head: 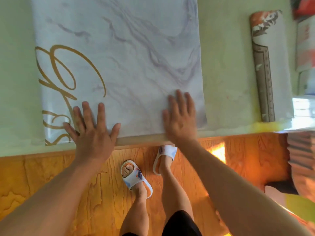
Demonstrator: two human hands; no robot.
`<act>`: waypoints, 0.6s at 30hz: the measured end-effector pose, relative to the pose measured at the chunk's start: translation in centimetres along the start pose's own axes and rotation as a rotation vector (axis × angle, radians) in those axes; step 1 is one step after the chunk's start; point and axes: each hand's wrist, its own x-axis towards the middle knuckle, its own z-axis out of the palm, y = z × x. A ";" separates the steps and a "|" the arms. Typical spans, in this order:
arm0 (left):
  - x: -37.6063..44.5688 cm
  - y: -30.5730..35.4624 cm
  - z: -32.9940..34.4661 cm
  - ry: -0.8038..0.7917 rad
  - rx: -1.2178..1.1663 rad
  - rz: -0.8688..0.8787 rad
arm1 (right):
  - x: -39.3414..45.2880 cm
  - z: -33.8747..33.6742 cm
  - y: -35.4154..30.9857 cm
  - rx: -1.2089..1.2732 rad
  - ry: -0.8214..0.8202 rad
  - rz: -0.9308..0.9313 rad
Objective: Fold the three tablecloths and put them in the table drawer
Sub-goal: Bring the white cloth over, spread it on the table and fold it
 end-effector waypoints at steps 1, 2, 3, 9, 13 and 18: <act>-0.1 0.0 0.0 0.000 -0.005 -0.002 | -0.4 -0.8 2.5 -0.059 -0.014 0.013; -0.2 0.0 0.0 0.002 -0.010 -0.004 | -0.7 -1.7 4.6 -0.095 -0.032 0.015; -0.2 0.1 0.1 0.008 -0.010 -0.003 | -0.9 -2.5 6.1 -0.116 -0.054 0.010; -0.2 0.8 -0.3 -0.031 0.010 0.000 | -0.6 -3.1 6.9 -0.160 -0.157 0.020; 0.4 0.9 -1.1 -0.128 0.047 -0.035 | -0.4 -3.4 7.4 -0.165 -0.213 0.034; 1.1 0.8 -2.6 -0.283 0.007 -0.021 | -0.8 -4.5 6.0 -0.225 -0.266 0.073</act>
